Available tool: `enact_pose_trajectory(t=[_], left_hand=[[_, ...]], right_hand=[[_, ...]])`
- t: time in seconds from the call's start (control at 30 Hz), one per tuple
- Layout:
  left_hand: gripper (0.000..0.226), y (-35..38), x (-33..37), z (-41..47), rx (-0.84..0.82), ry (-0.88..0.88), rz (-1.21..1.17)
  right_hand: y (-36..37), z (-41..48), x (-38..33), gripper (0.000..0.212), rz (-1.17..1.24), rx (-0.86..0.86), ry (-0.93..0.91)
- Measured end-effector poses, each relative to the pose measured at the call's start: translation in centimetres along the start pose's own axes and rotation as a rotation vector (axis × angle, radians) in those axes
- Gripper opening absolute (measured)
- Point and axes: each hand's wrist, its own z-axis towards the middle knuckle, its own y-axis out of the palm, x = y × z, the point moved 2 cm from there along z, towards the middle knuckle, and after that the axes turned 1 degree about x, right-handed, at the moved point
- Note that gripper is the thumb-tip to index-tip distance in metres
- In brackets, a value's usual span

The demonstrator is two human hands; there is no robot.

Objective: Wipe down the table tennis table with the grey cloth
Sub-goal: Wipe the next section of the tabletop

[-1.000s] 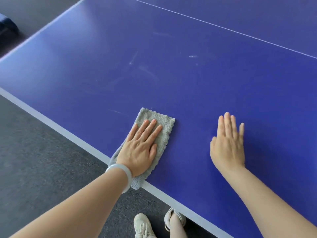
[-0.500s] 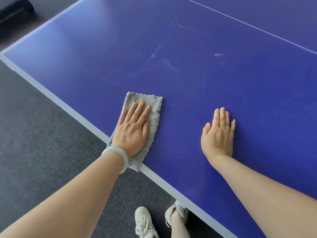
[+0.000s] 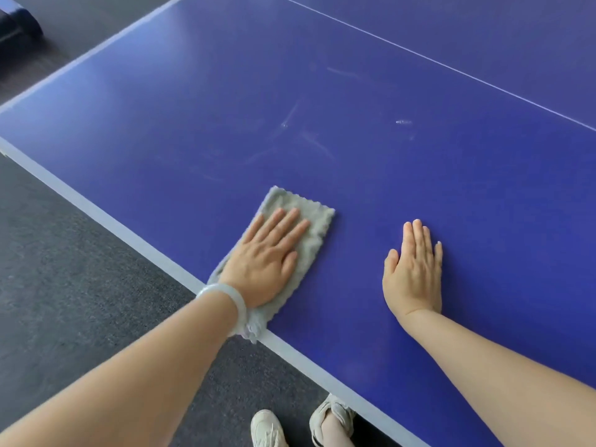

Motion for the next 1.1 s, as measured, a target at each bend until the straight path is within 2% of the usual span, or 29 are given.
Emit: enact_pose_trajectory(t=[0.1, 0.17, 0.2, 0.3, 0.37, 0.43, 0.47, 0.57, 0.63, 0.9, 1.0, 1.1], left_hand=[[0.059, -0.9, -4.2, 1.4, 0.038, -0.367, -0.017], [0.061, -0.4, -1.1, 1.8, 0.061, -0.438, -0.033], [0.062, 0.0, 1.5, 1.7, 0.071, -0.381, -0.043], [0.06, 1.6, 8.8, 1.4, -0.006, 0.012, -0.078], [0.058, 1.6, 9.2, 3.0, -0.073, 0.214, -0.087], [0.058, 1.0, 6.4, 6.0, -0.083, 0.309, -0.044], [0.058, 0.6, 4.5, 7.8, -0.072, 0.293, -0.016], [0.058, -0.7, -1.4, 12.7, -0.033, 0.027, 0.03], [0.058, -0.8, -2.6, 13.8, -0.025, -0.071, 0.001], [0.06, -1.7, -1.8, 13.8, -0.074, -0.087, -0.028], [0.061, -1.8, -1.8, 13.7, -0.089, -0.077, -0.029], [0.062, -1.8, -2.1, 13.8, -0.089, -0.07, -0.044]], right_hand=[[0.1, 0.1, 0.0, 0.059, -0.005, 0.016, -0.009], [0.2, 0.0, 0.0, 0.059, -0.006, 0.022, -0.009], [0.2, -0.1, 0.0, 0.059, -0.002, 0.026, -0.008], [0.2, 0.0, -0.1, 0.059, 0.027, 0.038, -0.005], [0.2, 0.0, -0.2, 0.059, 0.012, 0.034, -0.012], [0.1, 0.0, -0.2, 0.056, -0.006, 0.039, -0.016], [0.0, -0.1, -0.3, 0.057, -0.016, 0.043, -0.011], [-0.1, -0.2, -0.4, 0.064, -0.04, 0.036, -0.005], [-0.1, -0.2, -0.5, 0.064, -0.043, 0.03, 0.001], [-1.1, -0.3, -0.7, 0.058, -0.023, 0.004, 0.012], [-2.0, 1.4, -1.2, 0.038, 0.124, 0.067, 0.113], [-3.3, 5.8, -1.0, 0.039, 0.254, 0.044, 0.158]])
